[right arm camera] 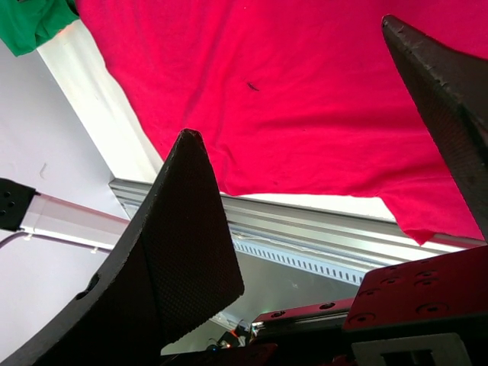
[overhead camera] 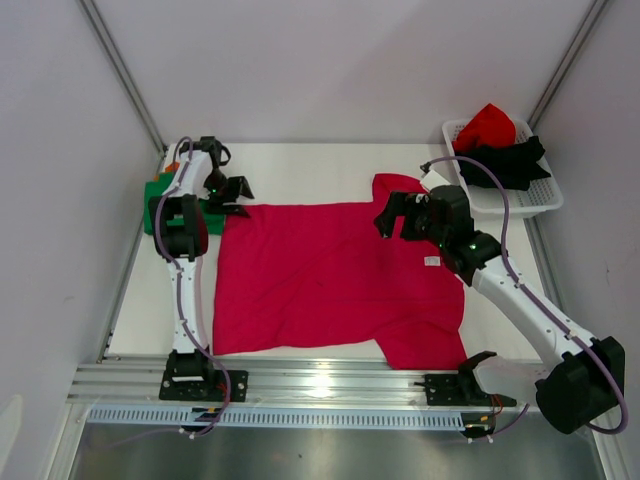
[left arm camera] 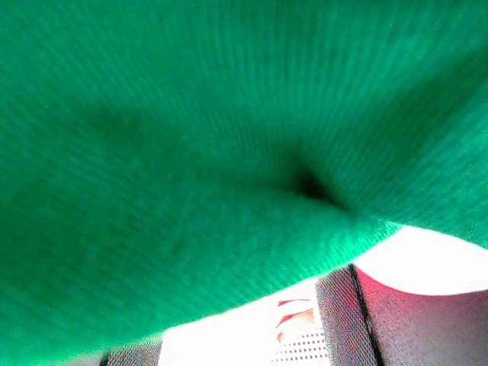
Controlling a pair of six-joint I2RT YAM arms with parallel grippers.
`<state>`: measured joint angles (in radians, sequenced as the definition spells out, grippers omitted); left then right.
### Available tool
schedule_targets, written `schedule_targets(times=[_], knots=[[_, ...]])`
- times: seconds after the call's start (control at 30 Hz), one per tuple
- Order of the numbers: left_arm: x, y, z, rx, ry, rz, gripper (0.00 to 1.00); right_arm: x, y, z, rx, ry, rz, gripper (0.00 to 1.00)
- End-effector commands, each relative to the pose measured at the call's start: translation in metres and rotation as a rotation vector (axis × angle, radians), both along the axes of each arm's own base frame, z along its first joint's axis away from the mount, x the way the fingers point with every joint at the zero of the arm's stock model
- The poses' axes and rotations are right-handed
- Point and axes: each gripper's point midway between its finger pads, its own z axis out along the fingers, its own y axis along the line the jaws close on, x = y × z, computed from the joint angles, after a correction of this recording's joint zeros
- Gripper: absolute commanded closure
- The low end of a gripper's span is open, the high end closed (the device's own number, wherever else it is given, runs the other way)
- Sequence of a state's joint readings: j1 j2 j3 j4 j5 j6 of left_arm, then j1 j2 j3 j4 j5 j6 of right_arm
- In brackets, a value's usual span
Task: Fold and stack the t-shirts
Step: Flatten out the tshirt
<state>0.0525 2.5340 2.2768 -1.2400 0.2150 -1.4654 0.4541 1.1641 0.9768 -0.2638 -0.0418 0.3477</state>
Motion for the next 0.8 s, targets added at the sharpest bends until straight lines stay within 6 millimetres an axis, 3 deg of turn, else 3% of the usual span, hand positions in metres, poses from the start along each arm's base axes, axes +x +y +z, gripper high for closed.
schedule_targets(times=[0.0, 0.2, 0.43, 0.6, 0.7, 0.77], knots=[[0.0053, -0.0041, 0.0043, -0.038, -0.029, -0.022, 0.30, 0.0062, 0.0051, 0.0239, 0.044, -0.055, 0.005, 0.06], [0.0046, -0.0041, 0.0039, -0.037, -0.030, -0.031, 0.37, 0.0050, 0.0032, 0.0236, 0.041, -0.058, 0.002, 0.06], [0.0022, -0.0049, 0.0033, -0.042, -0.023, -0.034, 0.68, 0.0061, 0.0015, 0.0278, 0.035, -0.072, -0.002, 0.06], [0.0021, -0.0044, 0.0033, -0.039, -0.024, -0.034, 0.81, 0.0055, 0.0009, 0.0254, 0.032, -0.068, -0.003, 0.06], [0.0023, -0.0044, 0.0037, -0.039, -0.025, -0.031, 0.97, 0.0050, 0.0003, 0.0251, 0.031, -0.069, -0.004, 0.06], [0.0043, -0.0037, 0.0043, -0.033, -0.040, -0.050, 0.95, 0.0056, 0.0006, 0.0243, 0.032, -0.066, -0.003, 0.06]])
